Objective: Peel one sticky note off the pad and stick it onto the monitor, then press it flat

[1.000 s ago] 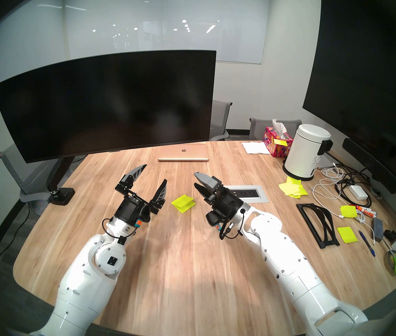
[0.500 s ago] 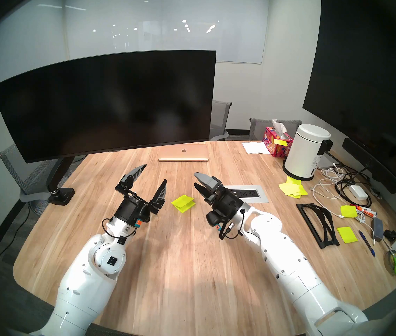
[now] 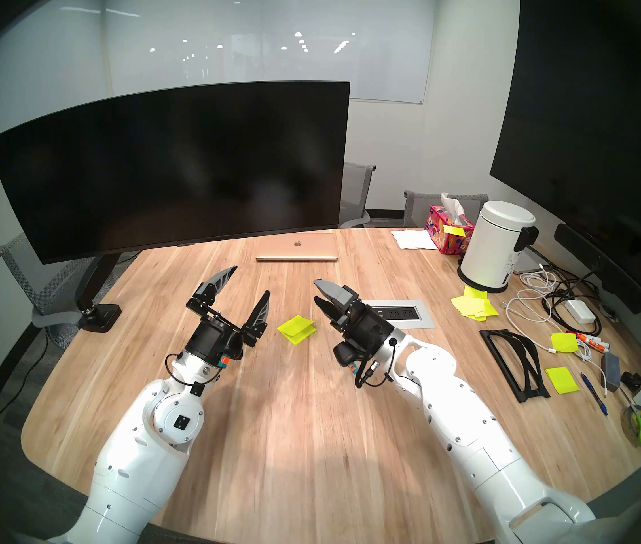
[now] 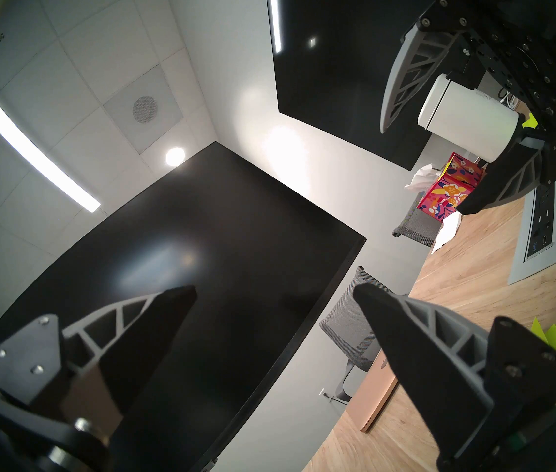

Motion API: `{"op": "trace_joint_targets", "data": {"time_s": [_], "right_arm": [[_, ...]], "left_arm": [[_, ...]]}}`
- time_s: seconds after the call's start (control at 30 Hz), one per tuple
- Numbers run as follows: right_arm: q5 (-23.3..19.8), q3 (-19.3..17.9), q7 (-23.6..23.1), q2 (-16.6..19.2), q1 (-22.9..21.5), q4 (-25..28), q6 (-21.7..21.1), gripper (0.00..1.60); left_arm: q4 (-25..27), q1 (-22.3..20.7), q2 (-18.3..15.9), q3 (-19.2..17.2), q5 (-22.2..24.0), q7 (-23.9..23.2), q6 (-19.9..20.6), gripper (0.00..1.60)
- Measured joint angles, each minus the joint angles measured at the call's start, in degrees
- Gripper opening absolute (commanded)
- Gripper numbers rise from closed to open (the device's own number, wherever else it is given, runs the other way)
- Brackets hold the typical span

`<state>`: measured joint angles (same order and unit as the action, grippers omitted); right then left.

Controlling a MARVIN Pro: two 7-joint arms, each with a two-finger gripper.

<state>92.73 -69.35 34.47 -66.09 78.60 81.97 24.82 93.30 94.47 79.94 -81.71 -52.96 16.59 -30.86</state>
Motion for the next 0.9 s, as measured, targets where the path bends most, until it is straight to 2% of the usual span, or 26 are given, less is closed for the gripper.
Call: {"op": "trace_joint_targets", "data": {"time_s": [0.3, 0.7, 0.9], "right_arm": [[0.02, -0.02, -0.01, -0.01, 0.03, 0.0, -0.07, 1.6], [2.27, -0.2, -0.12, 1.55, -0.22, -0.48, 0.24, 1.6], [4.17, 0.9, -2.81, 2.21, -0.94, -0.84, 1.95, 1.6]], "left_arm": [[0.0, 0.0, 0.0, -0.01, -0.01, -0.01, 0.0, 1.6], [-0.01, 0.0, 0.01, -0.01, -0.01, -0.01, 0.0, 1.6], [-0.01, 0.0, 0.01, -0.01, -0.02, -0.01, 0.0, 1.6]]}}
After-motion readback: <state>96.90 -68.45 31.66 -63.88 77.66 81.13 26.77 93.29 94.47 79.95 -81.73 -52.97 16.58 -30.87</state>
